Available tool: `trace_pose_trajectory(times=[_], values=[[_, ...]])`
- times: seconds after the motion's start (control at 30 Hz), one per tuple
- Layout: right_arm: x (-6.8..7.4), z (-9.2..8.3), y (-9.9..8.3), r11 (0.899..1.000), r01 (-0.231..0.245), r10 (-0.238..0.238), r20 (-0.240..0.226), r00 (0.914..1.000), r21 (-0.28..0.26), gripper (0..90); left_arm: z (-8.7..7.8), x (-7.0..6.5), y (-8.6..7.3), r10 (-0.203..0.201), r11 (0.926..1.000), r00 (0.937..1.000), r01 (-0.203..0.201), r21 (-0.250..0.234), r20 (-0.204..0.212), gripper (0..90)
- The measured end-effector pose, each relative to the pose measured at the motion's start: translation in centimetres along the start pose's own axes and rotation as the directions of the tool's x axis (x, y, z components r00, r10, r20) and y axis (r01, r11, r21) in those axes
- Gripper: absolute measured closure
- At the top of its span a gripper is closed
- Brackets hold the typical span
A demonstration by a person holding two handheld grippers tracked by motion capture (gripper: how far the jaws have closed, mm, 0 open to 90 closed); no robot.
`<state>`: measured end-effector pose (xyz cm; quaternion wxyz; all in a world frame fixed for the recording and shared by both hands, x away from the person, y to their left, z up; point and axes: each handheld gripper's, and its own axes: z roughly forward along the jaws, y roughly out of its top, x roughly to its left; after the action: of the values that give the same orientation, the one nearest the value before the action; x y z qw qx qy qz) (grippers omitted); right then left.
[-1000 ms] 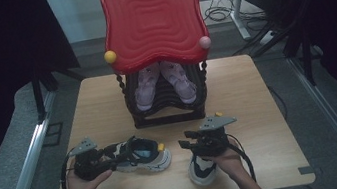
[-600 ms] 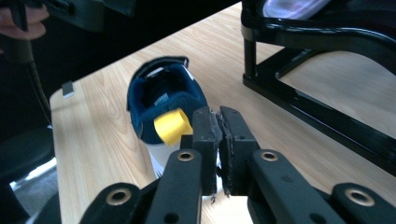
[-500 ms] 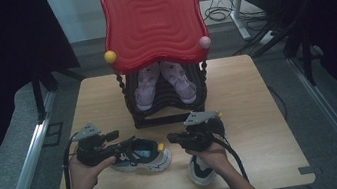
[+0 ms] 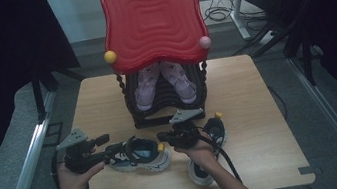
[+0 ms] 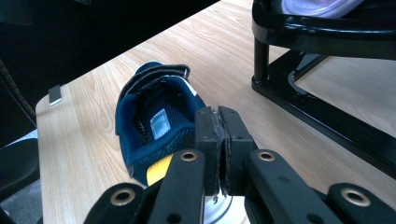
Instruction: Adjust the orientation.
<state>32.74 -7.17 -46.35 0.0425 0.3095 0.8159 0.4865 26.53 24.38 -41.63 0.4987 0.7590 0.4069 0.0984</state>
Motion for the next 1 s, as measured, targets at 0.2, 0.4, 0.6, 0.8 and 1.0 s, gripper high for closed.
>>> trace_pose_trajectory(times=[0.2,0.4,0.6,0.8,1.0], values=[[-0.2,1.2,-0.1,1.000,-0.001,0.000,0.001,1.0000,0.024,87.0,-0.1,0.1,-0.1,-0.009,0.9999,0.9999,0.009,-0.013,0.011,32.6],[0.5,1.3,-0.3,1.000,0.009,-0.009,0.008,0.9999,0.023,88.5,0.1,0.1,-0.2,-0.013,0.9998,0.9999,0.013,-0.013,0.008,32.3],[0.9,0.8,-0.7,0.999,0.012,-0.012,-0.018,0.9998,0.041,88.5,-0.2,0.0,-0.1,-0.011,0.9994,0.9999,0.011,-0.033,0.008,32.4],[2.1,0.5,-1.1,0.997,0.057,-0.053,-0.068,0.9963,0.052,88.8,-0.5,0.3,-0.2,-0.029,0.9984,0.9996,0.029,-0.048,0.002,32.4],[1.7,0.9,-0.9,0.996,0.055,-0.053,-0.036,0.9979,0.063,88.7,-0.7,0.4,-0.3,-0.032,0.9980,0.9995,0.032,-0.054,0.000,32.5]])
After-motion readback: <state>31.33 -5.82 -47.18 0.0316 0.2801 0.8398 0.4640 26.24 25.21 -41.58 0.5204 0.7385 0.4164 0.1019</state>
